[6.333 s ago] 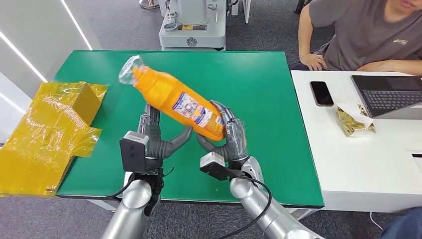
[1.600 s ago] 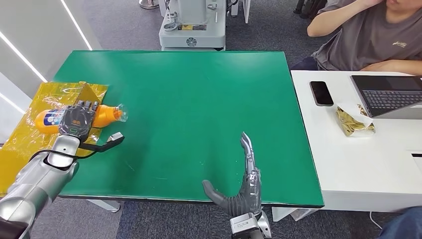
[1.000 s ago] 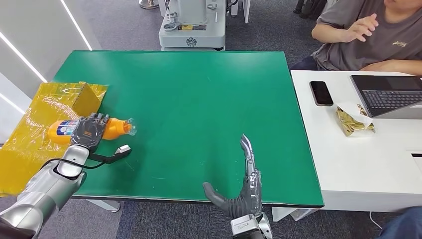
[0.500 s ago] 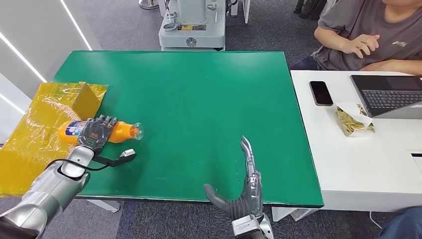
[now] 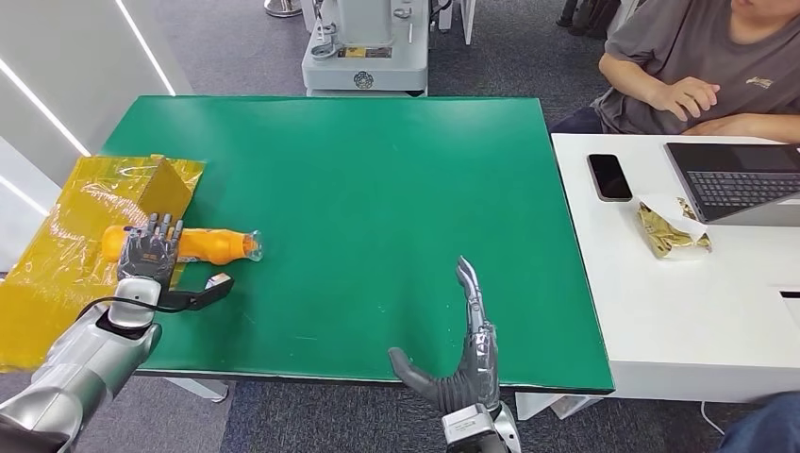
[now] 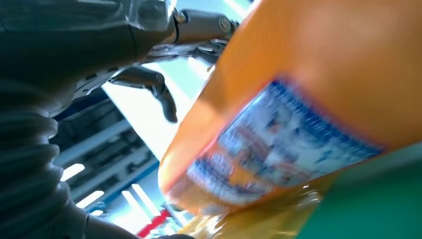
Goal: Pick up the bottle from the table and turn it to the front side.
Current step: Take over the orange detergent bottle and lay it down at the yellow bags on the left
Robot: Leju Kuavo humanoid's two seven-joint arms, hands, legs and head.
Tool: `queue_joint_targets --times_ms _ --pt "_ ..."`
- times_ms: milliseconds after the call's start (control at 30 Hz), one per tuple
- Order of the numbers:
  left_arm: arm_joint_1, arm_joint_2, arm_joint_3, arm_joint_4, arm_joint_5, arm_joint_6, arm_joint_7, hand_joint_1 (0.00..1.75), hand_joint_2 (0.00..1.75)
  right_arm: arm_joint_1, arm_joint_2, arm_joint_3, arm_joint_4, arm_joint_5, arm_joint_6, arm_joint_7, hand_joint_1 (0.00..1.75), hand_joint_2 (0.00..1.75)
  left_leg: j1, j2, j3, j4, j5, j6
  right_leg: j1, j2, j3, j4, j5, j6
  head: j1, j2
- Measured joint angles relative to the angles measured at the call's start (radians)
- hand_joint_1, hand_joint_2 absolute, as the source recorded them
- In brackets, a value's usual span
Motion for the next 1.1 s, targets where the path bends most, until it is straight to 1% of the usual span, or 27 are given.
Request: queue_joint_targets --times_ms 100,200,233,300,367,400,500,567,633,667,733,800,833,867,933,967,1033,1100 --pt "0.003 0.001 0.017 0.0 -0.004 0.028 0.047 0.0 1.75 -0.006 0.0 0.003 0.005 0.0 0.004 0.001 0.0 1.75 0.0 0.0 0.0 0.0 0.0 0.0 0.0 0.0 0.0 0.0 0.0 0.0 0.0 0.0" --pt "0.005 0.001 0.037 0.0 -0.004 0.089 0.091 0.0 1.75 -0.011 0.0 0.006 0.011 0.0 0.009 0.002 0.0 1.75 0.0 0.0 0.0 0.0 0.0 0.0 0.0 0.0 0.0 0.0 0.0 0.0 0.0 0.0" --pt "0.005 0.001 0.046 0.0 -0.004 0.121 0.108 0.0 1.75 -0.014 0.0 0.007 0.013 -0.001 0.01 0.002 0.0 1.75 0.0 0.0 0.0 0.0 0.0 0.0 0.0 0.0 0.0 0.0 0.0 0.0 0.0 0.0" --pt "0.007 0.001 0.066 0.0 -0.002 0.22 0.139 0.0 1.75 -0.018 0.0 0.009 0.017 -0.005 0.011 0.002 0.0 1.75 0.0 0.0 0.0 0.0 0.0 0.0 0.0 0.0 0.0 0.0 0.0 0.0 0.0 0.0" --pt "0.015 0.002 0.095 -0.014 0.0 0.327 0.154 0.0 1.75 -0.022 0.0 0.012 0.022 -0.012 0.009 0.001 0.0 1.75 0.0 0.0 0.0 0.0 0.0 0.0 0.0 0.0 0.0 0.0 0.0 0.0 0.0 0.0" --pt "0.026 0.003 0.116 -0.036 -0.002 0.364 0.153 0.0 1.75 -0.023 0.0 0.014 0.025 -0.017 0.008 0.0 0.0 1.75 0.0 0.0 0.0 0.0 0.0 0.0 0.0 0.0 0.0 0.0 0.0 0.0 0.0 0.0" --pt "0.081 0.004 0.218 -0.183 -0.011 0.398 0.101 0.0 1.75 -0.032 0.0 0.02 0.035 -0.032 0.008 -0.007 0.0 1.75 0.0 0.001 0.0 0.0 0.0 0.0 0.0 0.001 0.0 0.0 0.0 0.0 0.0 0.0" --pt "0.12 -0.001 0.306 -0.305 -0.014 0.401 0.026 0.0 1.75 -0.038 0.0 0.024 0.044 -0.044 0.008 -0.017 0.0 1.75 0.0 0.001 0.0 0.0 0.0 0.0 0.0 0.001 0.0 0.0 0.0 0.0 0.0 0.0" --pt "0.15 -0.014 0.407 -0.427 -0.012 0.403 -0.073 0.0 1.75 -0.044 0.0 0.028 0.053 -0.055 0.008 -0.029 0.0 1.75 0.0 0.001 0.0 0.0 0.0 0.0 0.0 0.001 -0.001 0.0 0.0 0.0 0.0 0.0" --pt "0.159 -0.02 0.444 -0.472 -0.008 0.404 -0.113 0.0 1.75 -0.047 0.0 0.03 0.056 -0.058 0.008 -0.033 0.0 1.75 0.0 0.001 0.0 0.0 0.0 0.0 0.0 0.001 -0.001 0.0 0.0 0.0 0.0 0.0" --pt "0.165 -0.027 0.477 -0.513 -0.002 0.405 -0.152 0.0 1.75 -0.049 0.0 0.033 0.059 -0.06 0.008 -0.037 0.0 1.75 0.0 0.001 0.001 0.0 0.0 0.0 0.0 0.001 -0.001 0.0 0.0 0.0 0.0 0.0" --pt "0.165 -0.029 0.481 -0.515 -0.002 0.405 -0.154 0.0 1.75 -0.049 0.0 0.033 0.059 -0.061 0.008 -0.037 0.0 1.75 0.0 0.001 0.001 0.0 0.0 0.0 0.0 0.001 -0.001 0.0 0.0 0.0 0.0 0.0" --pt "0.161 -0.06 0.546 -0.558 0.031 0.406 -0.278 0.0 1.75 -0.052 0.001 0.035 0.062 -0.067 0.004 -0.041 0.0 1.75 0.0 0.001 0.0 0.0 0.0 0.0 0.0 0.001 0.0 0.0 0.0 0.0 0.0 0.0" --pt "0.153 -0.115 0.67 -0.626 0.125 0.407 -0.497 0.0 1.75 -0.056 0.001 0.039 0.068 -0.077 -0.004 -0.046 0.0 1.75 0.0 0.002 0.001 0.0 0.0 0.0 0.0 0.002 0.0 0.0 0.0 0.0 0.0 0.0" --pt "0.138 -0.245 0.932 -0.779 0.395 0.408 -0.923 0.0 1.75 -0.068 0.003 0.048 0.08 -0.099 -0.022 -0.056 0.0 1.75 -0.001 0.004 0.002 0.001 -0.001 -0.001 -0.001 0.003 0.0 -0.001 0.001 0.0 0.0 0.0" --pt "0.134 -0.29 1.0 -0.82 0.536 0.408 -1.001 0.0 1.75 -0.072 0.003 0.052 0.085 -0.103 -0.027 -0.057 0.0 1.75 -0.001 0.004 0.003 0.001 -0.001 -0.001 -0.001 0.003 0.001 -0.001 0.001 0.0 0.0 0.0" --pt "0.137 -0.341 1.004 -0.847 0.739 0.408 -0.958 0.0 1.75 -0.078 0.006 0.058 0.089 -0.102 -0.03 -0.057 0.0 1.75 -0.001 0.0 0.003 0.001 -0.001 -0.001 -0.001 0.0 0.002 -0.001 0.0 0.0 0.0 0.0" --pt "0.144 -0.381 0.975 -0.853 0.948 0.405 -0.938 0.0 1.75 -0.083 0.011 0.062 0.094 -0.092 -0.031 -0.057 0.0 1.75 -0.001 -0.002 0.003 0.001 0.0 0.0 -0.001 -0.002 0.003 -0.001 0.0 0.0 0.0 0.0"
